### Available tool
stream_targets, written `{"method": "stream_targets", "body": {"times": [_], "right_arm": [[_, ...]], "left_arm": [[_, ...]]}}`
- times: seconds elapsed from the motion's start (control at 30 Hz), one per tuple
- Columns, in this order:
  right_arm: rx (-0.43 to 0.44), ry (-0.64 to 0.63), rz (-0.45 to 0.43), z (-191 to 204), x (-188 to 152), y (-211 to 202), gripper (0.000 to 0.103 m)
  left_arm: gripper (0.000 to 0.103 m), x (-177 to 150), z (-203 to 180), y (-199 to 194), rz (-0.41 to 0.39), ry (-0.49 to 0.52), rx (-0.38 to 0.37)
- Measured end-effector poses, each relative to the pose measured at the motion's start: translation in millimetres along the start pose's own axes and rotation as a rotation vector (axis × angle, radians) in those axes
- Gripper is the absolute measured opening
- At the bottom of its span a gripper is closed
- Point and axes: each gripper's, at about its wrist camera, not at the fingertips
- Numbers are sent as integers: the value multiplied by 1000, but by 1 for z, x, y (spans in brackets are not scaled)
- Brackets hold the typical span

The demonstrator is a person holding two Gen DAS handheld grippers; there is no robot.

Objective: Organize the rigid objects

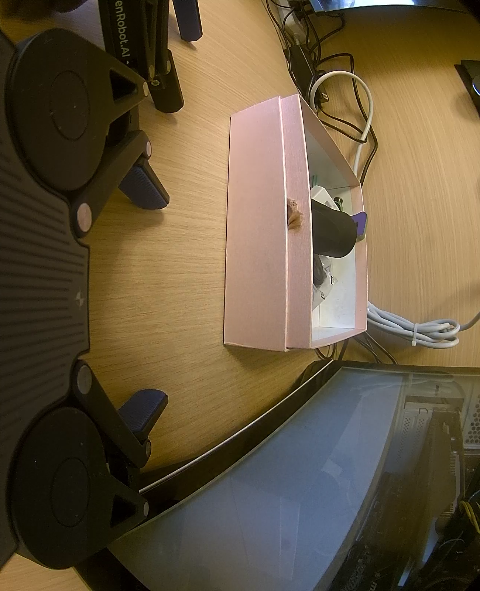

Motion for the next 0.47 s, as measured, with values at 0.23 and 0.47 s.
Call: {"method": "stream_targets", "body": {"times": [0.23,0.47], "right_arm": [[0,0,0,0,0,0,103],[0,0,0,0,0,0,103]], "left_arm": [[97,0,0,0,0,0,0],[97,0,-1,0,-1,-2,1]]}}
Point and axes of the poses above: each gripper's, at about its wrist camera, not at the fingertips, and y roughly the way its jaws point, z to its left, x to its top
